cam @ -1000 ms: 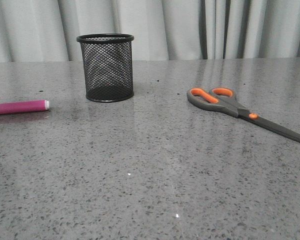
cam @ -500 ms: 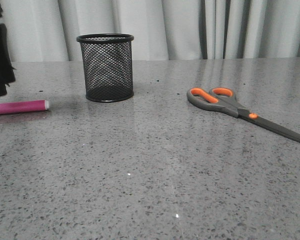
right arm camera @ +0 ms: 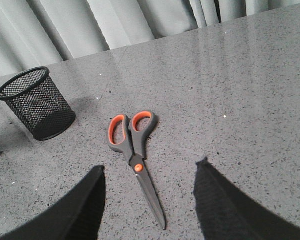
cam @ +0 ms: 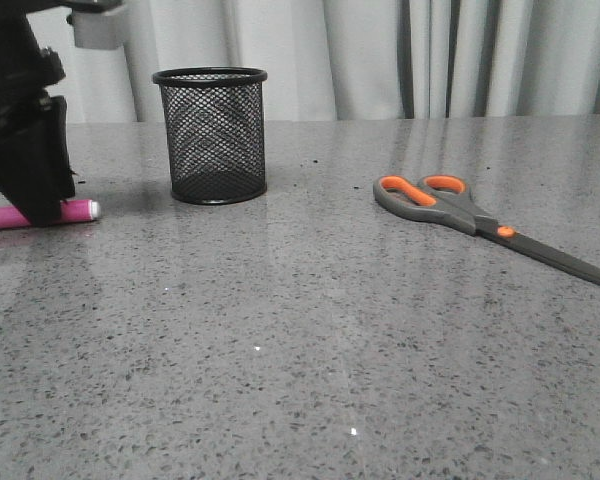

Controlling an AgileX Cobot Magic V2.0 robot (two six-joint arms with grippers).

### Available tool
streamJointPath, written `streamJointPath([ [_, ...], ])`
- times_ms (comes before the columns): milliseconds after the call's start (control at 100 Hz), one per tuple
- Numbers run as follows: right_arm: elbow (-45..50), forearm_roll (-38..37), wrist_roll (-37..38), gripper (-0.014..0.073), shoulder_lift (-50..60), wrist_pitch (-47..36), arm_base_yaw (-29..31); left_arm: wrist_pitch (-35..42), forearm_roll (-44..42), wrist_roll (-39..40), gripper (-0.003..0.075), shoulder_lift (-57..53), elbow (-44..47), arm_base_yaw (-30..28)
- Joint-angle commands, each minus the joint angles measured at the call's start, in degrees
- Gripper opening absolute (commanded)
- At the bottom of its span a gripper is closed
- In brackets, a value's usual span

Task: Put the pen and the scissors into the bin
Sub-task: 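Lower the left gripper over the pink marker and close on it, then lift the pink marker with the left gripper and drop it into the mesh cup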

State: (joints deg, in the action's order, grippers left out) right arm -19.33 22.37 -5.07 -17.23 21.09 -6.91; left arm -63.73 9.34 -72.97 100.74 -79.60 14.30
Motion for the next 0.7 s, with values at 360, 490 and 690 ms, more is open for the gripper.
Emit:
streamJointPath([
  [360,-2.19,-0.08,-0.73,0.0358,-0.87,-3.74,-0.10,-1.24,1.05,0.25,0.0181,1.16,-1.81,0.43],
  [490,-2.19,-0.08,-0.73,0.0358,-0.87,-3.72,-0.10,-2.55,1.34,4.48,-0.0015,0.47,-1.81,0.55],
  [690,-2.19,-0.08,-0.73,0.0358,-0.87,-3.62,-0.10,3.78,7.00,9.14,-0.0019,-5.93,-1.81,-0.32],
])
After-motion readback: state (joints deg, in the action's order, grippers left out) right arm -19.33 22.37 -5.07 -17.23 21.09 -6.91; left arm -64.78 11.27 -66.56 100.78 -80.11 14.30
